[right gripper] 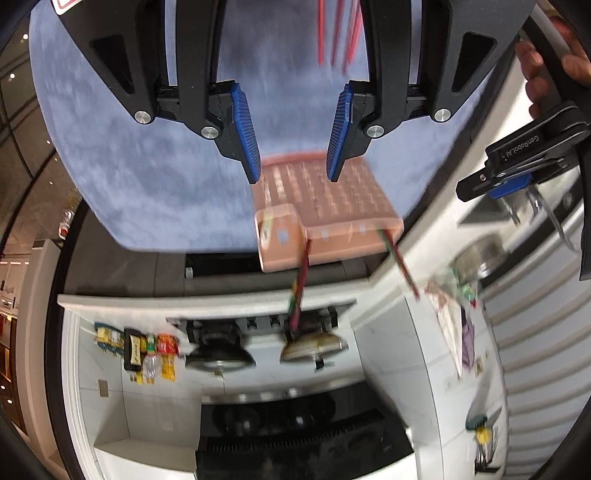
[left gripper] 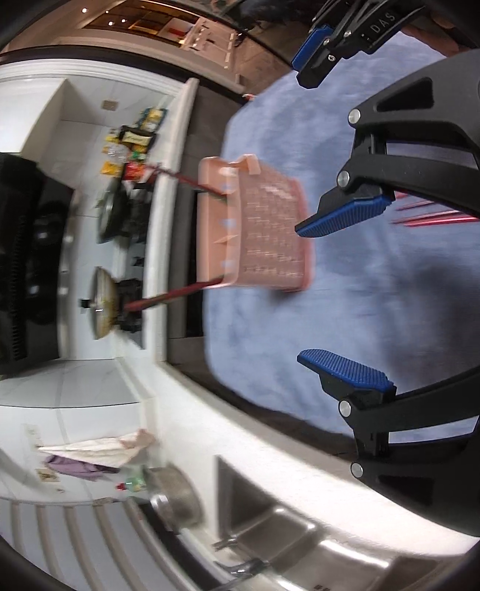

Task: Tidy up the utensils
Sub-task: 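Move both open tools back toward the remaining red chopsticks on the cloth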

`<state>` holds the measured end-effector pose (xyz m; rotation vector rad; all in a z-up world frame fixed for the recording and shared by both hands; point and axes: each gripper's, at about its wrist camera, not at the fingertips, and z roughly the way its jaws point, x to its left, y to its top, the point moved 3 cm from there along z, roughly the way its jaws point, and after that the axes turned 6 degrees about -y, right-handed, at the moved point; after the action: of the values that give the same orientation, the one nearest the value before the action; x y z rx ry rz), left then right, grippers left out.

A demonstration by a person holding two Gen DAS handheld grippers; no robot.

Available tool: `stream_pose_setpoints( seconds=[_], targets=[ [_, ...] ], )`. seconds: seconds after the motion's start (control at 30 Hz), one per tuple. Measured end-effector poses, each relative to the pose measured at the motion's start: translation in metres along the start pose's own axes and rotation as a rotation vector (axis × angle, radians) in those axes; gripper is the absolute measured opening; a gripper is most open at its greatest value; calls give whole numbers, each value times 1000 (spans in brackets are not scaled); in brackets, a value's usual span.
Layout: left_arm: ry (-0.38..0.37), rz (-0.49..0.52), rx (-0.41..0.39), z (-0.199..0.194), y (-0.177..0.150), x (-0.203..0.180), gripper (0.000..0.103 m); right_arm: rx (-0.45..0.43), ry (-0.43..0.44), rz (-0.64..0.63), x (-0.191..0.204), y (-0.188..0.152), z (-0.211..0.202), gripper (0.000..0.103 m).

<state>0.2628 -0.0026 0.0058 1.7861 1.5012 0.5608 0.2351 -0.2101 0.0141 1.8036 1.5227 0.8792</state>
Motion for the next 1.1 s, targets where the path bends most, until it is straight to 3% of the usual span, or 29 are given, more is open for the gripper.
stream_pose_setpoints(
  seconds=[0.43,0.77,1.1],
  targets=[
    [-24,10,205,-9,-120,-7,60,250,-21,-92,0,-146,-19,37],
    [-74,12,309,-19,-168,-17,60,349,-3,-124,7,-200,-35,37],
    [-123,46,377,-26,-189,-33,60,380,14,-127,12,-218,-49,31]
  ],
)
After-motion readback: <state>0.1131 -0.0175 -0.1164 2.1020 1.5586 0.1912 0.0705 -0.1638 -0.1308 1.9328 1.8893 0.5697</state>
